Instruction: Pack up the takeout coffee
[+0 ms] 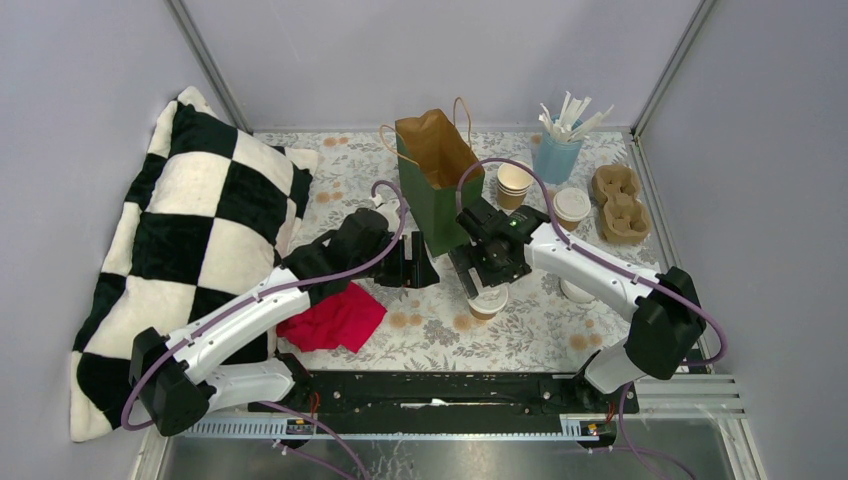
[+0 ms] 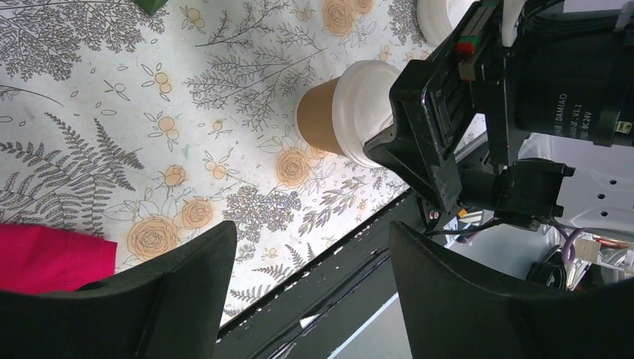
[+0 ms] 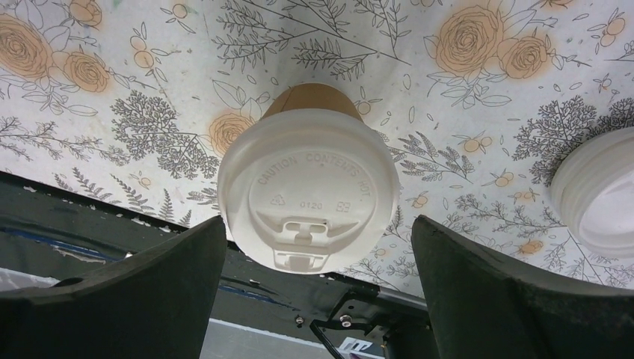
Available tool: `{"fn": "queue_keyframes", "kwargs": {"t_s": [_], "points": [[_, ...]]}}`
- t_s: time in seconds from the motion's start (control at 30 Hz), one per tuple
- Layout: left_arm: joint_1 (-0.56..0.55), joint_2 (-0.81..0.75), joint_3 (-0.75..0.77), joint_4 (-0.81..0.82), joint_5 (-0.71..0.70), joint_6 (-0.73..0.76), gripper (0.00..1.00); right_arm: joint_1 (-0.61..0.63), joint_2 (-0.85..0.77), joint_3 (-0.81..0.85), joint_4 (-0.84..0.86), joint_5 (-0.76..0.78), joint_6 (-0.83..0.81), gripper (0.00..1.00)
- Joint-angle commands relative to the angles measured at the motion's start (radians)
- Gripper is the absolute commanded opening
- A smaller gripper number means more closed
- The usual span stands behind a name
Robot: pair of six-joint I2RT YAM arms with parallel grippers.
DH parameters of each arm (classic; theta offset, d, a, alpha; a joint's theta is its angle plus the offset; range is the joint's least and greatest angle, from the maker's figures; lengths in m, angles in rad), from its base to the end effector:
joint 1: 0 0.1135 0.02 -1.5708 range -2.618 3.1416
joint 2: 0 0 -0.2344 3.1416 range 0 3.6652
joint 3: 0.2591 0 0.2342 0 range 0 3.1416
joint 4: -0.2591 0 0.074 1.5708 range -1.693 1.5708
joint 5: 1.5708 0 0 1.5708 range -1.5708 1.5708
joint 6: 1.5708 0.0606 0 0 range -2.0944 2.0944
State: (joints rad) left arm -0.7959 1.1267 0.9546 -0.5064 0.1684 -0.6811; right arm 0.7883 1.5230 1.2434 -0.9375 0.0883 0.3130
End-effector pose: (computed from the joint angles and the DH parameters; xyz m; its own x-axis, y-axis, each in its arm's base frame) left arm 0.1724 -0.1905 0.2616 -0.8421 -0.0272 -0.5386 0.3417 0.7458 -0.5719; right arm 0.2079 0.2015 0.2168 -0.8402 -0.4100 -0.3550 -0.4479 0.8936 0.0279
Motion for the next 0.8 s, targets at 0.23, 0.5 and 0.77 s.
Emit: {"fn": "queue_keyframes", "kwargs": {"t_s": [0.23, 0.5, 0.77], "points": [[0.029, -0.022, 0.003, 0.01, 0.005, 0.019, 0.78, 0.008, 0.014, -0.028, 0.061, -0.017, 0.03, 0.99], [0.038, -0.027, -0.004, 0.011, 0.012, 0.018, 0.78, 0.008, 0.025, -0.049, 0.052, 0.004, 0.033, 0.86], [0.04, -0.027, -0.01, 0.01, 0.014, 0.013, 0.78, 0.007, 0.038, -0.087, 0.056, 0.036, 0.043, 0.82]]}}
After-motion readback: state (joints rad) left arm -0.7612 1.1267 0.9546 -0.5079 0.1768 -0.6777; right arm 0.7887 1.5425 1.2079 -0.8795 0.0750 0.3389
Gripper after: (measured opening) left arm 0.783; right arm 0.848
